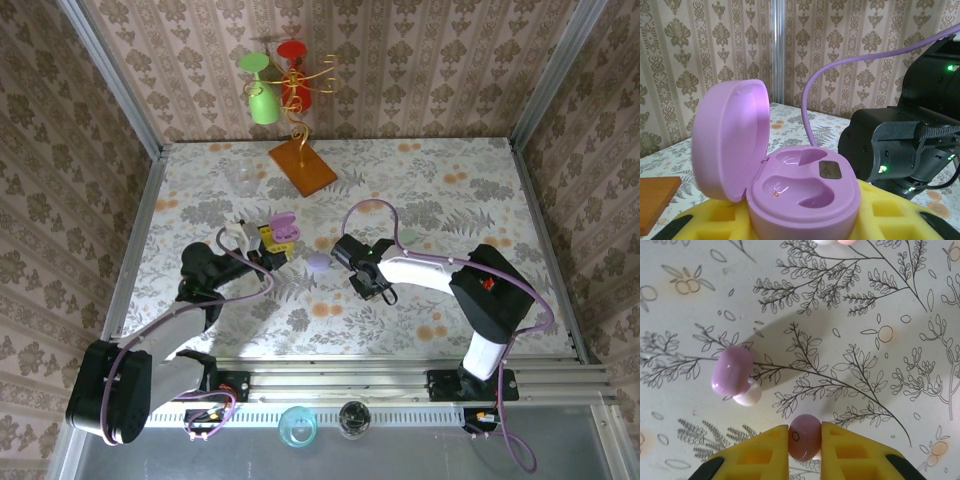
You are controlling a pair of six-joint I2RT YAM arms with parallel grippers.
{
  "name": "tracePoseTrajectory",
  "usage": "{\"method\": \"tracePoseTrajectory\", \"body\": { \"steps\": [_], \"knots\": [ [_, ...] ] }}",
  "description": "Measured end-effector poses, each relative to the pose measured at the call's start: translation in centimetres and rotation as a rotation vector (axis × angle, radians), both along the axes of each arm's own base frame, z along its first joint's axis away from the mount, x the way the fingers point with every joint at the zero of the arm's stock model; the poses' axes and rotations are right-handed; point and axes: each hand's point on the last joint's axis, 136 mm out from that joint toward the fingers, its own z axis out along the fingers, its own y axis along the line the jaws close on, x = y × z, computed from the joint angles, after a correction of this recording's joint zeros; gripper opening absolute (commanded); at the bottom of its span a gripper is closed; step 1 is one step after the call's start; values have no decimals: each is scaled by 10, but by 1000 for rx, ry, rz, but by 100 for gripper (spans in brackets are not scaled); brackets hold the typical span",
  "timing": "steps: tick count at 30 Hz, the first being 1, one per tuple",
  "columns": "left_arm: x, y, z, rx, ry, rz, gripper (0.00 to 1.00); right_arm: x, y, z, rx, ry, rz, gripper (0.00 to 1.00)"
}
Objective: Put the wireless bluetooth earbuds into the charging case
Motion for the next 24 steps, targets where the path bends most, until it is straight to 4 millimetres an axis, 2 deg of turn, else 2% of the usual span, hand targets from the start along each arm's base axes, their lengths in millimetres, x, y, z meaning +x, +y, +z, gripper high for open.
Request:
{"method": "tracePoseTrajectory", "body": {
  "steps": [4, 10, 15, 19, 24],
  "knots": [
    [0, 0, 0, 2, -4, 1, 26, -2, 2, 3, -17, 41, 30, 20],
    [1, 2, 2, 3, -19, 12, 26, -10, 1, -8, -56, 124, 46, 23],
    [4, 8, 8, -3, -39, 39, 25, -10, 0, -10, -74, 142, 43, 38],
    [16, 24, 8, -5, -32, 136, 25, -13, -2, -9, -101, 139, 46, 45],
    [34, 52, -2, -7, -5, 294, 26, -13, -3, -4, -154, 87, 49, 48]
  ]
}}
